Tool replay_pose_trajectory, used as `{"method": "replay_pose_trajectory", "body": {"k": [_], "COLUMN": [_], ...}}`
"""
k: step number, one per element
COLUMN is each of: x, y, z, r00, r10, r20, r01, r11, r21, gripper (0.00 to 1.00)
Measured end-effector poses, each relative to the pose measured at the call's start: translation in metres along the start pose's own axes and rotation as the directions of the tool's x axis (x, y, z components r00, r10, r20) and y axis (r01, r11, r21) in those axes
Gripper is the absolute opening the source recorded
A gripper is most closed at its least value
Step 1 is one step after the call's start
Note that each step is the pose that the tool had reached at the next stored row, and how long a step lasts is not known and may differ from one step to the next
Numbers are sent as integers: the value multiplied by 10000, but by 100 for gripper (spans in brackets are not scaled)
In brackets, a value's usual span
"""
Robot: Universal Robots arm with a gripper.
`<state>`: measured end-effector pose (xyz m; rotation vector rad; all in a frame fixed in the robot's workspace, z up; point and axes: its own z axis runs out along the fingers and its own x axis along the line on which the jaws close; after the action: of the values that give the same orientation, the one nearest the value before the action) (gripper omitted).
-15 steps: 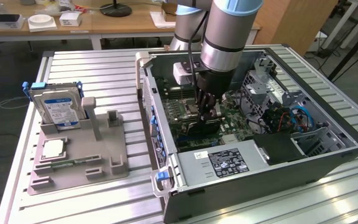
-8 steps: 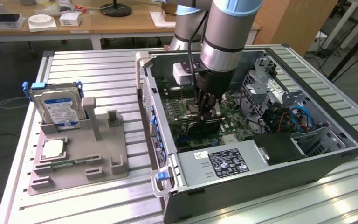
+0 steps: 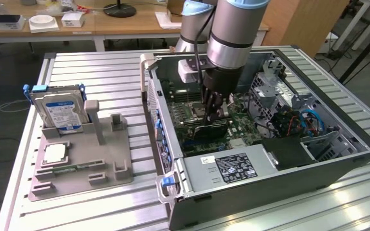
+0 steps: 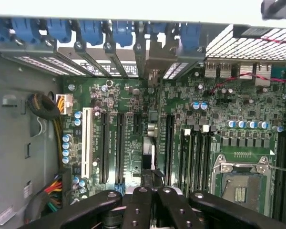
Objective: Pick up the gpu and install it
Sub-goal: 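Press down on the gpu until it lock into place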
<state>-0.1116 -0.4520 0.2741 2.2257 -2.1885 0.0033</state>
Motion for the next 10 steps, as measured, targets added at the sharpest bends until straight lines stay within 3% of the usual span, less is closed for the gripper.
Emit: {"method": "replay_pose_trajectory", "body": {"k": [10], "x": [-1], "y": [132], "z": [-67], "r00": [10000], "r10": [-2], "r20": [5], "r01": [2], "r11": [10000], "r21": [0], "gripper": [11]}}
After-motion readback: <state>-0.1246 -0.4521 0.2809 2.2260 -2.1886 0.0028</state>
